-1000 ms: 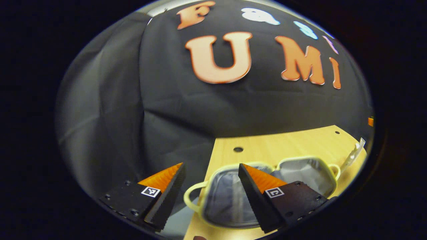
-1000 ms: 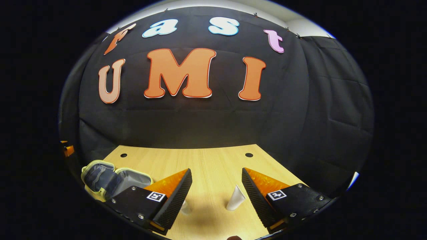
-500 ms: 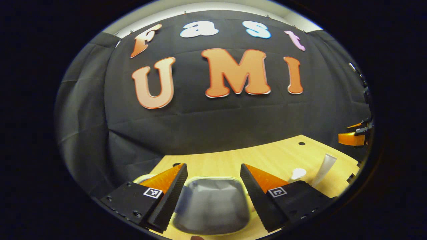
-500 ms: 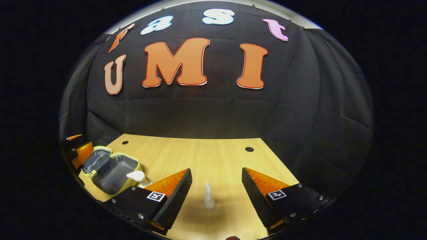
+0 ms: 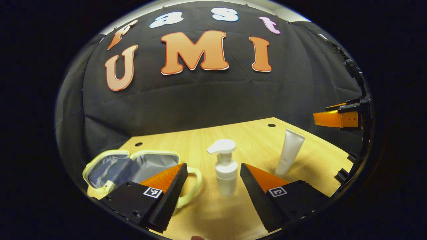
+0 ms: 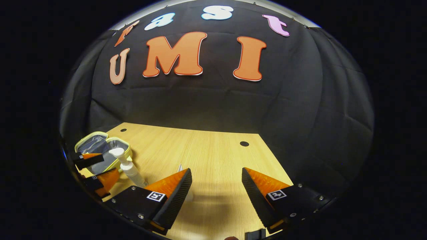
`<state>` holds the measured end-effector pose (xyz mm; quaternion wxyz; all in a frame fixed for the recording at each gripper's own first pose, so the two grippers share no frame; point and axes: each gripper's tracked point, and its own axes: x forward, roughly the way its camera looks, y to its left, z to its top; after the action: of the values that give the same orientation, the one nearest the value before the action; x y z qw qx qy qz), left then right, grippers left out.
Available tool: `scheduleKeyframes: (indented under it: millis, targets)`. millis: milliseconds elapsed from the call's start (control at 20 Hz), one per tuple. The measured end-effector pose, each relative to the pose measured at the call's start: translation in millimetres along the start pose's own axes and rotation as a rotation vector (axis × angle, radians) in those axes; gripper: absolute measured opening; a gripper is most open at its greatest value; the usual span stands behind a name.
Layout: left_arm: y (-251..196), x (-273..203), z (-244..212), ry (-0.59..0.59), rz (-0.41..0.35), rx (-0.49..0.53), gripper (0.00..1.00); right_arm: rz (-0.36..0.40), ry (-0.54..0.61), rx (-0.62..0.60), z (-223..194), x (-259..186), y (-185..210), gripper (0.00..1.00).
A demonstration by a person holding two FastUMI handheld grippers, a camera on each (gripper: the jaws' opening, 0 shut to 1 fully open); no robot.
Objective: First open the suitcase, pack the skin care products into it, and then close the suitcase.
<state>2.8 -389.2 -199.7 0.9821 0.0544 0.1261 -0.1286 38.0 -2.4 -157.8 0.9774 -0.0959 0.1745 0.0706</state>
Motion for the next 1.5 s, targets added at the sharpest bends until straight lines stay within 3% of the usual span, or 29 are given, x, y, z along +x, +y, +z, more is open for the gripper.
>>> scheduleKeyframes:
  millis: [350,900,1000,1050,1100,1500]
  targets:
    - [-16.5,40.7,-45.5,0.071,0.032,0.014,0.99,0.01,0.026,0.011,-18.8,2.3,-10.1,0.95]
    - [-18.8,86.7,-68.1,0.092,0.068,-0.037,0.99,0.009,0.054,-0.012,-31.2,5.5,-18.1,0.95]
    - [-20.3,91.9,-71.0,0.094,0.068,-0.063,0.92,0.017,0.056,-0.005,-33.2,4.7,-17.0,0.95]
    - [-23.4,78.1,-61.9,0.086,0.055,-0.071,0.76,0.018,0.057,-0.002,-34.8,2.6,-16.0,0.95]
    - [-21.7,93.6,-68.9,0.095,0.045,-0.064,0.61,0.02,0.058,0.001,-36.3,1.0,-14.8,0.95]
    - [-11.3,32.7,5.5,0.092,-0.065,-0.169,0.59,0.086,0.06,0.026,-32.9,-11.4,27.3,0.96]
